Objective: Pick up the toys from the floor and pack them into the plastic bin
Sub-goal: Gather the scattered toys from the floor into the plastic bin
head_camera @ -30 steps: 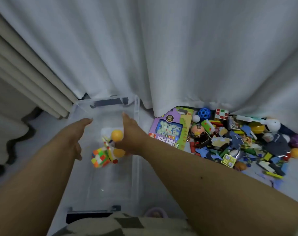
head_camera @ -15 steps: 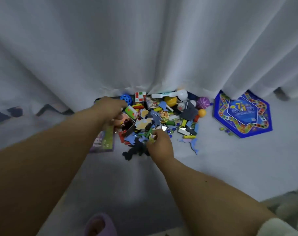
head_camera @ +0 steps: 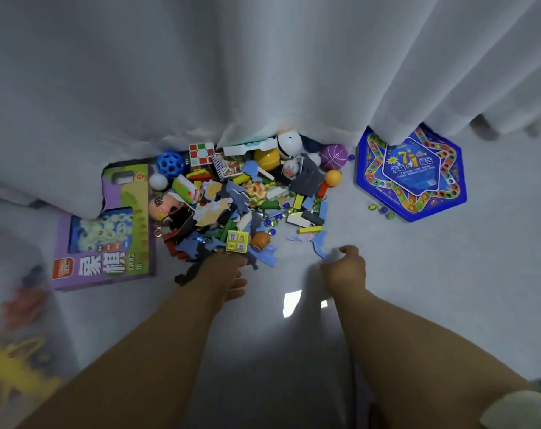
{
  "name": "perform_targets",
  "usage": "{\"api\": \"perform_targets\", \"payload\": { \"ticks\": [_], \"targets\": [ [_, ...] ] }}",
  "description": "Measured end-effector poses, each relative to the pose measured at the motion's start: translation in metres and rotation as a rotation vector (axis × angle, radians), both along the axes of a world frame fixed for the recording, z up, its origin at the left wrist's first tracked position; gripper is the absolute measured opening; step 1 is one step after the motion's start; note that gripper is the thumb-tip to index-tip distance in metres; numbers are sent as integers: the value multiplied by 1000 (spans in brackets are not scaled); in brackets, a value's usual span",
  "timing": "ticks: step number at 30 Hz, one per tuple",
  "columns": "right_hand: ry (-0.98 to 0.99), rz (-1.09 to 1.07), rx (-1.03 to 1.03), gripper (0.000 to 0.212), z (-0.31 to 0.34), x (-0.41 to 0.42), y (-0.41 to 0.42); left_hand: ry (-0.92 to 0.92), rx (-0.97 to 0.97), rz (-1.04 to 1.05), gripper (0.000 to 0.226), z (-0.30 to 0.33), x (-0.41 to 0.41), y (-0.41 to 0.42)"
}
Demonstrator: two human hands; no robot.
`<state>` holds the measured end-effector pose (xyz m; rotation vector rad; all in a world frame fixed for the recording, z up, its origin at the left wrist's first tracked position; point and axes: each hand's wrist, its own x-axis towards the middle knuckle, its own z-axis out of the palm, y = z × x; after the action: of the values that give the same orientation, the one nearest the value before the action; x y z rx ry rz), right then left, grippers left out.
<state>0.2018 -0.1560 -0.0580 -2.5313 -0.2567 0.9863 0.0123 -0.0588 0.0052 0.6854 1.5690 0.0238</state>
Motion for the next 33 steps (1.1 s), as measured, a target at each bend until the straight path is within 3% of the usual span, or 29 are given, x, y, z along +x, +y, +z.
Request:
{"api": "perform_targets", "payload": {
  "ticks": [5,10,13,18,24,28,33],
  "targets": [
    [-154,449,59,64,-3,9,49,-103,-86,35,15,-14,14,12],
    [-211,792,-88,93,-11,16,68,-261,-161,166,28,-24,26,15],
    [-230,819,-88,87,-18,11,80,-330,-192,220,25,-30,27,21],
    [-290,853,16,44,-33,-8,85,-365,-188,247,34,-39,28,31],
    [-253,810,50,45,-27,-6,95,-380,-211,311,35,-40,24,28],
    [-131,618,258,37,-14,-2,95,-424,-200,367,25,-36,21,29],
    [102,608,469,43,19,-34,103,-473,-223,469,25,-29,21,33]
  ]
}}
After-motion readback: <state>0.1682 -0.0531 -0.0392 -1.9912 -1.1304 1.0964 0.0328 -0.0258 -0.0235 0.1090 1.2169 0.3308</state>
